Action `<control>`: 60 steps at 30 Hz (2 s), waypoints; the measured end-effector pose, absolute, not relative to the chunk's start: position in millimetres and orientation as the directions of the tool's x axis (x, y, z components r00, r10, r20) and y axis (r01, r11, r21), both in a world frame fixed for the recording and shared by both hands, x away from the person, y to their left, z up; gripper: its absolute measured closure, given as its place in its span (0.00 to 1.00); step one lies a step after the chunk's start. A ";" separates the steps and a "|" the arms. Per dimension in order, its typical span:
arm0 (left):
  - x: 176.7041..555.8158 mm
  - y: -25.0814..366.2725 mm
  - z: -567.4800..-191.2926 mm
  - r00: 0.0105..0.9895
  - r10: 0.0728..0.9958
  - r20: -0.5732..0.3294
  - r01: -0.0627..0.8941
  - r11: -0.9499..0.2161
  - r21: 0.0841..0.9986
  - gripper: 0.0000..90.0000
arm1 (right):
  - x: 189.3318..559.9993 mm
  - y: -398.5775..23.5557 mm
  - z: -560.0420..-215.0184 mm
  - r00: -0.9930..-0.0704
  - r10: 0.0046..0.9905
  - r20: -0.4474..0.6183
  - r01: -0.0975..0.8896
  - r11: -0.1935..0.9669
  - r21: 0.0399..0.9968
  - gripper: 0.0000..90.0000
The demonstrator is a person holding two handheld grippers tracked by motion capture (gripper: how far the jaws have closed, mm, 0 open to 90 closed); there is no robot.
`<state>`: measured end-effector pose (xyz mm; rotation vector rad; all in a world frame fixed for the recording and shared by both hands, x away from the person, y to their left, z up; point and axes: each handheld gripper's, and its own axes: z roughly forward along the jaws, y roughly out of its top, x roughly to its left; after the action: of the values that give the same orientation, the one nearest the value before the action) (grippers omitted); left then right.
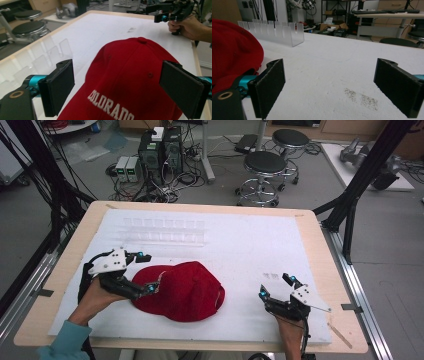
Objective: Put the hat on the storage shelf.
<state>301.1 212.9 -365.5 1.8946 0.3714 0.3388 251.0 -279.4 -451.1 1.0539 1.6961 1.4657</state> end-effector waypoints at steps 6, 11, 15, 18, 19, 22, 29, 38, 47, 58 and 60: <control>308.5 194.7 -370.7 0.932 0.360 0.034 0.102 -0.355 0.929 0.15 | 251.7 -280.0 -451.2 -0.464 0.885 0.022 0.148 0.053 0.988 0.10; 313.6 182.1 -375.0 0.943 0.334 0.014 0.121 -0.379 0.918 0.15 | 251.8 -280.0 -451.2 -0.464 0.885 0.024 0.149 0.051 0.988 0.10; 316.6 175.0 -378.6 0.945 0.326 0.004 0.133 -0.396 0.909 0.15 | 251.8 -280.1 -451.2 -0.464 0.885 0.024 0.149 0.051 0.988 0.10; 317.6 170.0 -380.8 0.947 0.321 0.003 0.138 -0.415 0.899 0.15 | 251.9 -280.1 -451.2 -0.464 0.885 0.024 0.150 0.052 0.987 0.10; 317.9 168.2 -381.9 0.948 0.318 0.001 0.140 -0.420 0.897 0.15 | 251.9 -280.1 -451.2 -0.464 0.885 0.024 0.150 0.052 0.987 0.10; 318.5 164.4 -384.0 0.949 0.315 -0.006 0.150 -0.435 0.888 0.15 | 251.9 -280.1 -451.1 -0.464 0.885 0.026 0.151 0.051 0.987 0.10; 322.3 158.3 -389.4 0.946 0.323 -0.021 0.181 -0.476 0.861 0.18 | 251.9 -280.2 -451.1 -0.465 0.885 0.027 0.153 0.050 0.987 0.10; 324.6 153.9 -393.6 0.951 0.308 -0.020 0.188 -0.525 0.830 0.41 | 252.1 -280.4 -451.1 -0.465 0.885 0.028 0.153 0.050 0.987 0.10; 325.1 154.8 -393.2 0.937 0.349 0.012 0.198 -0.561 0.804 0.77 | 252.1 -280.3 -451.1 -0.464 0.885 0.028 0.154 0.049 0.987 0.10; 322.6 157.3 -387.2 0.911 0.413 0.007 0.236 -0.536 0.811 0.92 | 252.0 -280.0 -451.1 -0.462 0.887 0.025 0.152 0.052 0.987 0.10; 322.0 158.3 -384.3 0.904 0.427 -0.001 0.243 -0.511 0.825 0.92 | 251.8 -279.8 -451.1 -0.461 0.887 0.027 0.153 0.050 0.987 0.10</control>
<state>322.0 158.3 -384.3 2.1296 0.4790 0.2503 251.8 -279.8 -451.1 1.0538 1.6918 1.4651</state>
